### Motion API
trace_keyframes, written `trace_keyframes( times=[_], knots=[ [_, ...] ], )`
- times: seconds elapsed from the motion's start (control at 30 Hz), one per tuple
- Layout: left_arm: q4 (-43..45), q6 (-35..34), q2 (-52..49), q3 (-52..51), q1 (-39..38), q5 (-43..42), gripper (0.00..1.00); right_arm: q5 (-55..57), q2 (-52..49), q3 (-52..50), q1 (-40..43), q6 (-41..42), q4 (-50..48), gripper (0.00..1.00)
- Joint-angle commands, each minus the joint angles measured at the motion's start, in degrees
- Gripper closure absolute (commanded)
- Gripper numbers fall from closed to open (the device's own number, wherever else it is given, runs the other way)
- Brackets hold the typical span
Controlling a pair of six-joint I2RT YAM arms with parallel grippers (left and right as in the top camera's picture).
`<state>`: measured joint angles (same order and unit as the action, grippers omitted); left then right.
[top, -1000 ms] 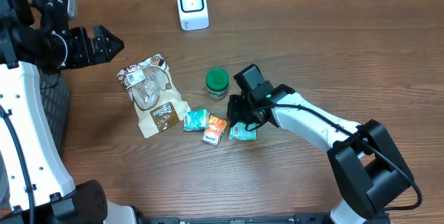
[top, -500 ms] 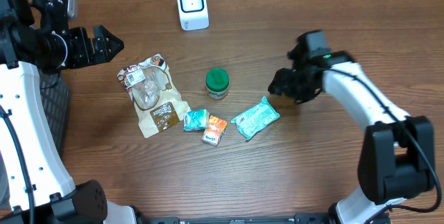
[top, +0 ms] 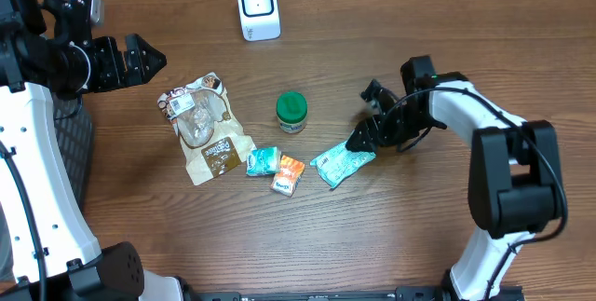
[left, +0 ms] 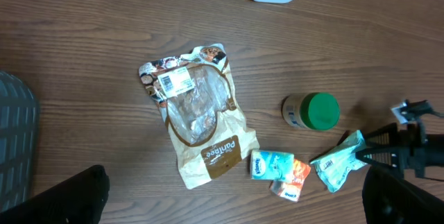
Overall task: Scan the item barcode
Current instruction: 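Lift the mint-green packet with the right gripper and hold it over the scanner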
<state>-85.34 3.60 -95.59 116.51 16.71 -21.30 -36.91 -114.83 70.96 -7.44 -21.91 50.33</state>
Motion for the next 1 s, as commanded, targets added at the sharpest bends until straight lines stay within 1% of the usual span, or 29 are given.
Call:
trace_keyframes(
  times=[0.0, 0.07, 0.1, 0.17, 0.3, 0.33, 0.37, 0.47, 0.57, 0.67, 0.7, 0.8, 0.83, 0.97],
  knots=[
    [0.1, 1.1, 0.7, 0.9, 0.0, -0.7, 0.00, -1.2, -2.1, -0.5, 0.3, -2.0, -0.3, 0.38],
    [0.1, 1.1, 0.7, 0.9, 0.0, -0.7, 0.01, -1.4, -3.1, -0.5, 0.0, -2.0, -0.2, 0.48],
    [0.1, 1.1, 0.7, 0.9, 0.0, -0.7, 0.00, -1.8, -4.0, -0.5, -0.2, -1.9, -0.1, 0.62],
    [0.1, 1.1, 0.7, 0.9, 0.0, -0.7, 0.01, -1.8, -4.7, -0.5, -0.7, -1.8, 0.2, 0.78],
    [0.1, 1.1, 0.7, 0.9, 0.0, -0.7, 0.00, -1.9, -4.8, -0.5, -1.2, -0.1, 0.3, 0.86],
    [0.1, 1.1, 0.7, 0.9, 0.0, -0.7, 0.00, -2.2, -4.8, -0.5, -1.2, 0.8, 0.3, 0.89],
    [0.1, 1.1, 0.7, 0.9, 0.0, -0.7, 0.00, -3.1, -4.8, -0.5, -1.2, 1.7, 0.4, 0.96],
    [0.1, 1.1, 0.7, 0.9, 0.0, -0.7, 0.00, -7.1, -4.6, 0.2, -1.1, 3.9, 1.1, 0.96],
    [0.1, 1.1, 0.7, 0.9, 0.0, -0.7, 0.01, -10.2, -2.3, 2.8, -0.5, 3.9, 5.0, 0.96],
    [0.1, 1.1, 0.7, 0.9, 0.0, -0.7, 0.01, -11.2, 4.7, 5.4, 0.5, 4.5, 8.8, 0.96],
    [0.1, 1.1, 0.7, 0.9, 0.0, -0.7, 0.00, -11.2, 9.4, 6.0, 1.2, 7.6, 8.6, 0.96],
    [0.1, 1.1, 0.7, 0.9, 0.0, -0.7, 0.00, -11.2, 16.6, 6.1, 2.1, 13.4, 7.1, 0.96],
    [0.1, 1.1, 0.7, 0.9, 0.0, -0.7, 0.00, -11.2, 20.3, 6.1, 2.6, 17.2, 5.9, 0.96],
    [0.1, 1.1, 0.7, 0.9, 0.0, -0.7, 0.00, -11.2, 28.2, 6.1, 2.6, 25.3, 2.1, 0.96]
  ],
)
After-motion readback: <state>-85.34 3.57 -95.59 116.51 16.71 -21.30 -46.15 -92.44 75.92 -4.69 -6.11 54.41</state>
